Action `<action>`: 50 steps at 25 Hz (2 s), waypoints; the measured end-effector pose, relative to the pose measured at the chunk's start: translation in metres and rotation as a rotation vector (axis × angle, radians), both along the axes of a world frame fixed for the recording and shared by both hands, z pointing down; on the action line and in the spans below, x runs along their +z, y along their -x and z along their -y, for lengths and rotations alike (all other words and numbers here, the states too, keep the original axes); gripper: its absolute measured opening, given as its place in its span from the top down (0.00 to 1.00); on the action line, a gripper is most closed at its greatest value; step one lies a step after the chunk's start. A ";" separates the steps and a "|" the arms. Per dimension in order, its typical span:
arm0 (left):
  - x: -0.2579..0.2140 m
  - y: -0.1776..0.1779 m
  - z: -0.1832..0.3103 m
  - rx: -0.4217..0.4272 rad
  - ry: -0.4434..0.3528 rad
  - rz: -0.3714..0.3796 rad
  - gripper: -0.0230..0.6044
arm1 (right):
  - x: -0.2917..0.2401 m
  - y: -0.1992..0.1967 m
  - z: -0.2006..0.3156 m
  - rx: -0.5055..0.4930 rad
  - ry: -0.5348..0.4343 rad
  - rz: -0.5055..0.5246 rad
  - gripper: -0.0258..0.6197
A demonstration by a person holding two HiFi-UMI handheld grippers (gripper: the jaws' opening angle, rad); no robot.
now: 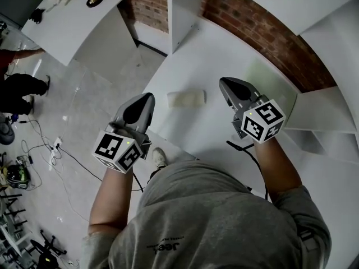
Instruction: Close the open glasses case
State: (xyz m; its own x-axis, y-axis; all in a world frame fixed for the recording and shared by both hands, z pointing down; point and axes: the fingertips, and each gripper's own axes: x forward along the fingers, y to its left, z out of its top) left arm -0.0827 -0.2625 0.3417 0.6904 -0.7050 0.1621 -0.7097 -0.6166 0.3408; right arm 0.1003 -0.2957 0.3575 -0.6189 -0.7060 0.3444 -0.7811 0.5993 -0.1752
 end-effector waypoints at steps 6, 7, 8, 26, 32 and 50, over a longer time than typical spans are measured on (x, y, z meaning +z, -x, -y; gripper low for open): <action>-0.031 0.006 0.003 -0.016 -0.058 0.000 0.97 | -0.031 -0.001 -0.001 0.005 -0.045 0.035 0.95; -0.035 0.007 0.003 -0.020 -0.064 -0.003 0.97 | -0.034 -0.001 -0.001 0.005 -0.049 0.032 0.95; -0.038 0.008 0.003 -0.022 -0.069 -0.006 0.97 | -0.036 -0.001 -0.002 0.005 -0.053 0.028 0.95; -0.042 0.008 -0.003 -0.023 -0.075 -0.007 0.97 | -0.038 0.001 -0.002 0.000 -0.052 0.031 0.95; -0.039 0.007 -0.003 -0.014 -0.075 0.001 0.97 | -0.035 0.004 -0.001 -0.010 -0.052 0.018 0.95; -0.036 0.006 -0.004 -0.010 -0.057 -0.014 0.97 | -0.036 0.008 0.000 -0.022 -0.057 -0.003 0.95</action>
State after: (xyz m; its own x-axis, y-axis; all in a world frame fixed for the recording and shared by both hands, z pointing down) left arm -0.0883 -0.2588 0.3054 0.6851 -0.7198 0.1116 -0.7114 -0.6283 0.3150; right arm 0.0922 -0.2953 0.3217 -0.6336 -0.7105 0.3061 -0.7680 0.6255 -0.1378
